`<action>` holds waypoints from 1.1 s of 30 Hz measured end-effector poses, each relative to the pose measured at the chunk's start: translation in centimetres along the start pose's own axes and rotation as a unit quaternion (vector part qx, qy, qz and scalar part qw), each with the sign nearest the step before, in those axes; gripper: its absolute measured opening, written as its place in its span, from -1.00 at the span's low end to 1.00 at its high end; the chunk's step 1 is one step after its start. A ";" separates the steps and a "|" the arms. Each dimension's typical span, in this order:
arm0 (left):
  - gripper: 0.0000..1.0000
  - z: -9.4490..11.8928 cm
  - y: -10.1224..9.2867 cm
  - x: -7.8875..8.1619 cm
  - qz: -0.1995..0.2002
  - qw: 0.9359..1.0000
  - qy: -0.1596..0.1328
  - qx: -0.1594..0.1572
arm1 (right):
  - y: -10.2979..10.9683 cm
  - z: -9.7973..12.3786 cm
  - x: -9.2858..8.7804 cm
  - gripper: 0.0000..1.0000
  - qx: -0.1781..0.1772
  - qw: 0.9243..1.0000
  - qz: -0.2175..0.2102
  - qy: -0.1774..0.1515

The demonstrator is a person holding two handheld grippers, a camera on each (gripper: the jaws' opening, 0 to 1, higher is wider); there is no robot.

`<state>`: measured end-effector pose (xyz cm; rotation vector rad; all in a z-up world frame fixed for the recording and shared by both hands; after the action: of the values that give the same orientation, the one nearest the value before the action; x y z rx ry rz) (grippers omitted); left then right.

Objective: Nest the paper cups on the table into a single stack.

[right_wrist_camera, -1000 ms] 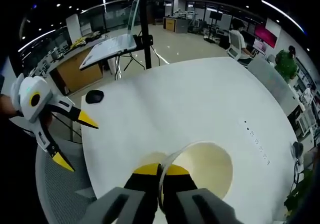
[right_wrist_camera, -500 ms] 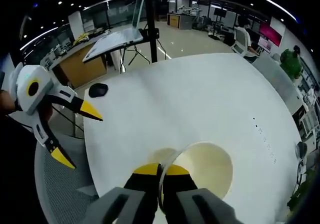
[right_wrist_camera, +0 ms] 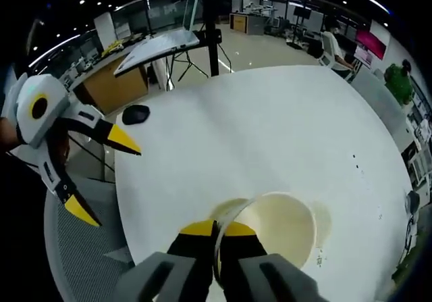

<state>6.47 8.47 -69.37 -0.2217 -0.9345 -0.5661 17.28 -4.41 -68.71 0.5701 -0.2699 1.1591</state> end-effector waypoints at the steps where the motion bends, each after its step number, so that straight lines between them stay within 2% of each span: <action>1: 0.22 0.1 0.0 0.1 0.000 1.000 0.000 0.000 | 0.1 0.0 0.0 -1.00 0.000 1.000 0.000 0.002; 11: 0.22 0.1 0.1 0.3 0.001 1.000 0.001 0.002 | 0.5 -0.7 -0.5 -1.00 0.001 1.000 0.003 0.012; 17: 0.22 -0.1 0.2 0.3 0.000 1.000 0.002 0.001 | -0.3 -1.5 -0.4 -1.00 0.002 1.000 0.005 0.019; 33: 0.22 -0.1 0.4 0.3 0.003 1.000 0.002 0.004 | 0.1 -1.3 -0.6 -1.00 0.002 1.000 -0.001 0.021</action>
<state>6.89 8.64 -69.12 -0.2169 -0.9322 -0.5579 16.80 -4.14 -70.07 0.5490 -0.2301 1.1682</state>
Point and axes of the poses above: the point that each gripper's makers call its tool centre point, and the gripper's own axes: z roughly backward along the fingers, y roughly to its left, x roughly out of its top, the point moved 6 cm from there along z, roughly backward along the fingers, and after that the axes turned 15 degrees about x, right-handed, at the moved point
